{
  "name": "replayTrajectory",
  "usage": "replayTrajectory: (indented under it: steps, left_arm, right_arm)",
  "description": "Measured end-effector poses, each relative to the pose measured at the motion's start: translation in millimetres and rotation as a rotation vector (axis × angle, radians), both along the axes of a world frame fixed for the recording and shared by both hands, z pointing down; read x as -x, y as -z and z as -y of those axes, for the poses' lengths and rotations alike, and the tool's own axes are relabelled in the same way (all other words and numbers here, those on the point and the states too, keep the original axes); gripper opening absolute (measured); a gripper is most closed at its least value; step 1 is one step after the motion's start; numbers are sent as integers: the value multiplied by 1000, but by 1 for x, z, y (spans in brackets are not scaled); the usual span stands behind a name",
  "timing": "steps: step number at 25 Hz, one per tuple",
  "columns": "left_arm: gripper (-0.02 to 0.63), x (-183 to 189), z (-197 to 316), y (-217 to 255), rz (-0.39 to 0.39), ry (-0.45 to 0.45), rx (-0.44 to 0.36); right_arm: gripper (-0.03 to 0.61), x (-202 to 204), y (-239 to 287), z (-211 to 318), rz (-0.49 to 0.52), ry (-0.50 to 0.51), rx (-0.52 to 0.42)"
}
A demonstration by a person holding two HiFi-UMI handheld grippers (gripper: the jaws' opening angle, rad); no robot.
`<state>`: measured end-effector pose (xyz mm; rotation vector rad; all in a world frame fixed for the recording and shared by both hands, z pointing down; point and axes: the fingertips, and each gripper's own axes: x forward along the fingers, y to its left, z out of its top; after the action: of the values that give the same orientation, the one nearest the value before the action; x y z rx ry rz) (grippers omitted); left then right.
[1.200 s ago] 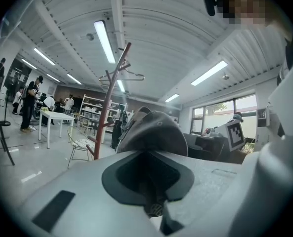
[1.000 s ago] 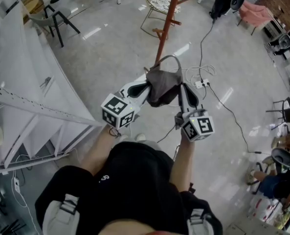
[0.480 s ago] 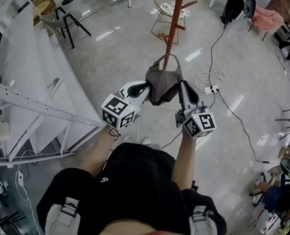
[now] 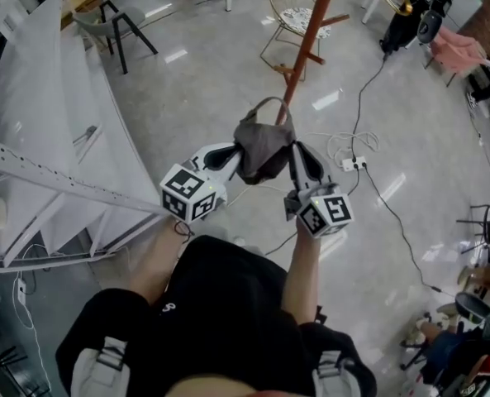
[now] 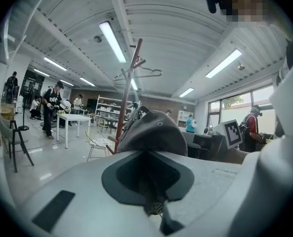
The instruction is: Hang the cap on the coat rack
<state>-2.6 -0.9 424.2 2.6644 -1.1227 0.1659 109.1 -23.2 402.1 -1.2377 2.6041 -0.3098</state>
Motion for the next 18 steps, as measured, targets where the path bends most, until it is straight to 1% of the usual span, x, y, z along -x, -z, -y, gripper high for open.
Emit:
replayTrajectory:
  steps: [6, 9, 12, 15, 18]
  left_arm:
    - [9, -11, 47, -5, -33, -47, 1]
    - [9, -22, 74, -6, -31, -83, 7]
    - [9, -26, 100, -9, -27, -109, 21]
    - [9, -20, 129, -16, -20, -122, 38]
    - [9, -15, 156, -23, -18, -140, 54]
  right_arm:
    - [9, -17, -4, 43, -53, -76, 26]
    - [9, -30, -7, 70, -91, -106, 9]
    - [9, -30, -10, 98, -74, -123, 23]
    - [9, -23, -17, 127, -39, -137, 46]
    - [9, -18, -24, 152, -32, -152, 61]
